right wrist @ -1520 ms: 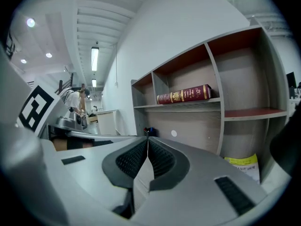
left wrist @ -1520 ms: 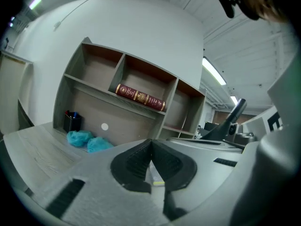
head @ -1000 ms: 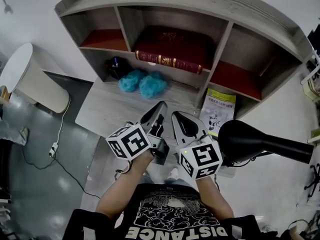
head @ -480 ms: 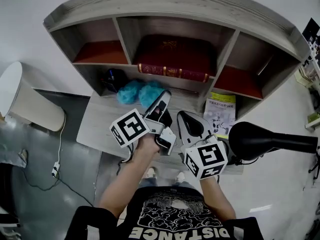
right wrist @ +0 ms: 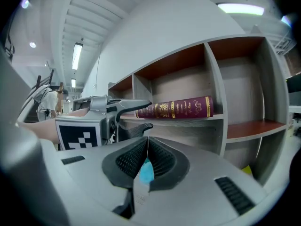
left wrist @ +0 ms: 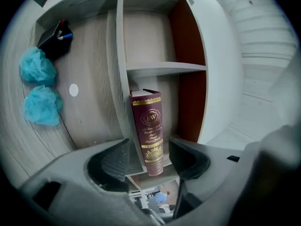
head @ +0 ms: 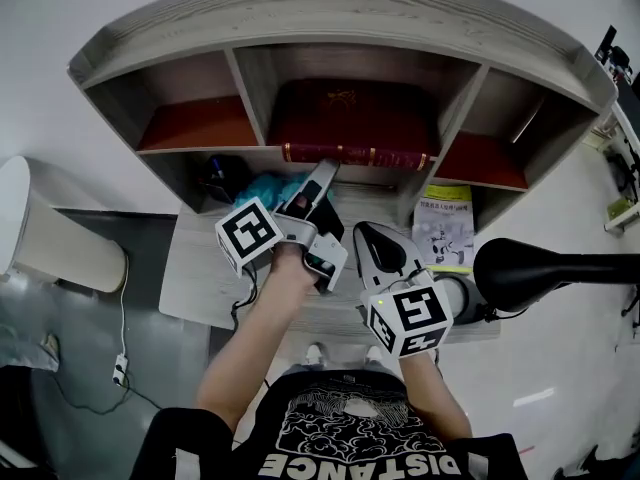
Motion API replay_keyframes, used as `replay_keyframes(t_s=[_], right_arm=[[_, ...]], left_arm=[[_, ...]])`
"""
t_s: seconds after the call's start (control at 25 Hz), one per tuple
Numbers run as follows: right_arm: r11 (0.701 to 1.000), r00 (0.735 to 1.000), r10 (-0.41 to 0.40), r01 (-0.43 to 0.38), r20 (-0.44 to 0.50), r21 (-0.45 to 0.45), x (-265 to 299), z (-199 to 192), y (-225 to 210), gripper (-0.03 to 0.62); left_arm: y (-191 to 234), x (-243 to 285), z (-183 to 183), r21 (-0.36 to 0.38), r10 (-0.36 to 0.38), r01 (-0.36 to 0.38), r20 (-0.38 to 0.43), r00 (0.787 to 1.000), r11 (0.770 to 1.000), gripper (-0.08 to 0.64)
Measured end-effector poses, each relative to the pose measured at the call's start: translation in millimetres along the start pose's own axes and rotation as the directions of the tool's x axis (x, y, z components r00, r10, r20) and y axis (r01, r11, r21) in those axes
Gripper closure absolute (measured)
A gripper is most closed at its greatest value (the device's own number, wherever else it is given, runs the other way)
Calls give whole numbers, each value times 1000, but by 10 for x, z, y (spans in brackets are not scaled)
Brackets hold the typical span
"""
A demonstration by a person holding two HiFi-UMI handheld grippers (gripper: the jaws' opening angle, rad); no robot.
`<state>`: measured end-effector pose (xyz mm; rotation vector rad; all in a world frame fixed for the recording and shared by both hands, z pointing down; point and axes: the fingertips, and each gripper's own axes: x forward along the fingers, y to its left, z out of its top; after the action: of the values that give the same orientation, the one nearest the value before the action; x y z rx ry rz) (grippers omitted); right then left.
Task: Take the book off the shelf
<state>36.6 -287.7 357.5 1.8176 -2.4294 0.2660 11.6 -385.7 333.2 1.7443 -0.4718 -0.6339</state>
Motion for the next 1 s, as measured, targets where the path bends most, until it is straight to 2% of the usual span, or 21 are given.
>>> replay_keyframes(t_s=[0.24,0.56,0.64,0.76,1.0], right_arm=[[999,998,-54,54,-9,4,76,-25,-22,575],[995,995,-102,102,-23,17,115,-60,11,575],[993,993,-114,114,-24,16,123,-55,34,575],[990,990,-139,139,-27,12,119,-50,74,575],[981,981,-191,192,-39,10,17,-96,188,575]], left_arm=[[19,127,173,-22,6,-7,-39,999,1000,273],[5,290,341,-146,-6,-13,-125,992,989,272],[43,291,348,-163,8,-33,-150,989,986,281],[57,283,337,-177,10,-42,-178,984,983,341],[9,203,293,-196,-8,-30,-190,982,980,350]])
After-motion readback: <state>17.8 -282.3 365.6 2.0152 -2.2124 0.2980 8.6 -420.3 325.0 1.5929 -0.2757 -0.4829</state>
